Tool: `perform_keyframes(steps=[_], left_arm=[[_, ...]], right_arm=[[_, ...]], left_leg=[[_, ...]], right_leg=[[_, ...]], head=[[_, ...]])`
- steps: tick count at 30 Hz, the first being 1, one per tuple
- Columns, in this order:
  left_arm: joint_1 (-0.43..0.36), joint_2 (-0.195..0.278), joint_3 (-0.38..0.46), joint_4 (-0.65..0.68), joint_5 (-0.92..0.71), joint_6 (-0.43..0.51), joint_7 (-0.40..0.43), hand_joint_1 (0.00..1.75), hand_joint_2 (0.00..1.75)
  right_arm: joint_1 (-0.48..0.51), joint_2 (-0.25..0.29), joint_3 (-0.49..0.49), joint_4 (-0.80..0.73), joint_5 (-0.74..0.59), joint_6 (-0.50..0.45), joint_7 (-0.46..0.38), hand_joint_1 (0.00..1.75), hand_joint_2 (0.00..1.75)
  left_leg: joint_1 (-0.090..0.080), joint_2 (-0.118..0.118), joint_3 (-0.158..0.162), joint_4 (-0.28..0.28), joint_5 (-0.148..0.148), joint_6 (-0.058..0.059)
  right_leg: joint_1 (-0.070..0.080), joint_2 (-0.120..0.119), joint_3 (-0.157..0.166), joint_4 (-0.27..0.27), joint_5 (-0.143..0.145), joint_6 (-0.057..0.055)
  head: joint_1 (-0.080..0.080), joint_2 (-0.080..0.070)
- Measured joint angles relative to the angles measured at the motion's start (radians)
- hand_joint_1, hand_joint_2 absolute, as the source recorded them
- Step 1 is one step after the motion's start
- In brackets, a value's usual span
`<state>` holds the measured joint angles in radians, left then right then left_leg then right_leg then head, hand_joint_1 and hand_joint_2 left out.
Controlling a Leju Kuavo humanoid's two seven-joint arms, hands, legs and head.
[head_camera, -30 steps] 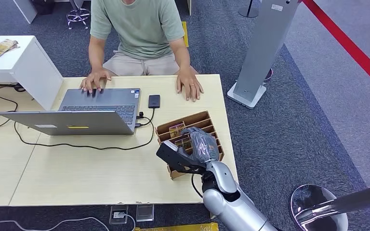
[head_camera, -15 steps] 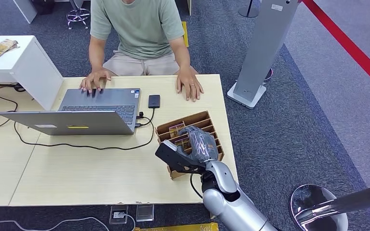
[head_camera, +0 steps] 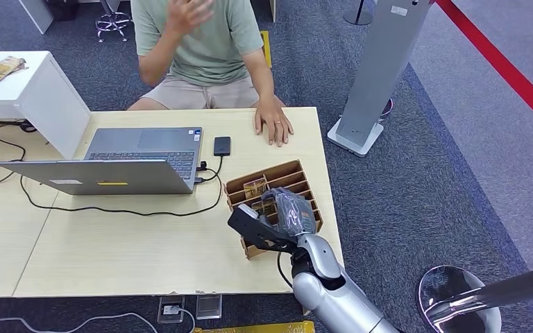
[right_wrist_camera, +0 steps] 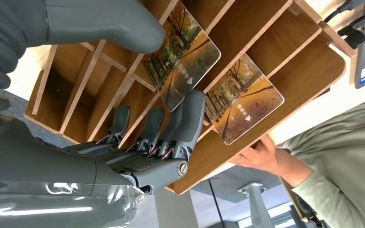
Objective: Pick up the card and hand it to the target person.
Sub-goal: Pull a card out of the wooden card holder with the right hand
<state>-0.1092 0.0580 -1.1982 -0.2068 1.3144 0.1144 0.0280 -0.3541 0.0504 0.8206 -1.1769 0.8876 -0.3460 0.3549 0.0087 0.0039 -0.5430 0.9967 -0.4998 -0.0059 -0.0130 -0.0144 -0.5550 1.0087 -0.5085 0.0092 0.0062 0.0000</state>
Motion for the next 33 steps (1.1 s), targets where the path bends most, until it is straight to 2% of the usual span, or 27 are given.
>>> perform_keyframes(steps=[4,9,14,21,25,33], left_arm=[[0.0,0.0,0.0,0.0,-0.001,0.0,0.001,0.0,1.75],[0.0,0.0,0.0,0.0,-0.002,0.0,0.001,0.0,1.75],[0.0,0.0,0.0,0.0,-0.005,-0.001,0.001,0.0,1.75],[0.0,0.0,0.0,0.0,-0.007,-0.001,0.001,0.0,1.75],[0.0,0.0,0.0,0.0,-0.004,-0.001,0.001,0.0,1.75],[0.0,0.0,0.0,0.0,0.0,0.005,-0.003,0.0,1.75]], right_arm=[[-0.002,0.005,0.0,0.011,-0.006,-0.004,0.0,0.8,1.75],[-0.004,0.006,0.0,0.022,-0.007,-0.004,0.0,0.93,1.75],[-0.011,0.006,0.0,0.03,-0.008,-0.005,0.0,1.13,1.75],[-0.014,0.006,0.0,0.037,-0.013,-0.005,-0.01,1.33,1.75],[-0.015,0.009,0.0,0.041,-0.017,-0.005,-0.023,1.61,1.75],[-0.018,0.016,0.002,0.051,-0.032,-0.018,-0.042,1.62,1.75]], left_leg=[[0.0,0.0,0.0,0.0,0.0,0.0],[0.0,0.0,0.0,0.0,0.0,0.0],[0.0,0.0,0.0,0.0,0.0,0.0],[0.0,0.0,0.0,0.0,0.0,0.0],[0.0,0.0,0.0,0.0,0.0,0.0],[0.0,0.0,0.001,0.0,0.0,0.0]], right_leg=[[0.0,0.0,0.0,0.0,0.0,0.0],[0.0,0.0,0.0,0.0,0.0,0.0],[0.0,0.0,0.0,0.0,0.0,0.0],[0.0,0.0,0.0,0.0,0.0,0.0],[0.0,0.0,0.0,0.0,0.0,0.0],[0.0,0.0,0.001,0.0,0.0,0.0]], head=[[0.0,0.0],[0.0,0.0],[0.0,0.0],[0.0,0.0],[0.0,0.0],[0.0,0.0]])
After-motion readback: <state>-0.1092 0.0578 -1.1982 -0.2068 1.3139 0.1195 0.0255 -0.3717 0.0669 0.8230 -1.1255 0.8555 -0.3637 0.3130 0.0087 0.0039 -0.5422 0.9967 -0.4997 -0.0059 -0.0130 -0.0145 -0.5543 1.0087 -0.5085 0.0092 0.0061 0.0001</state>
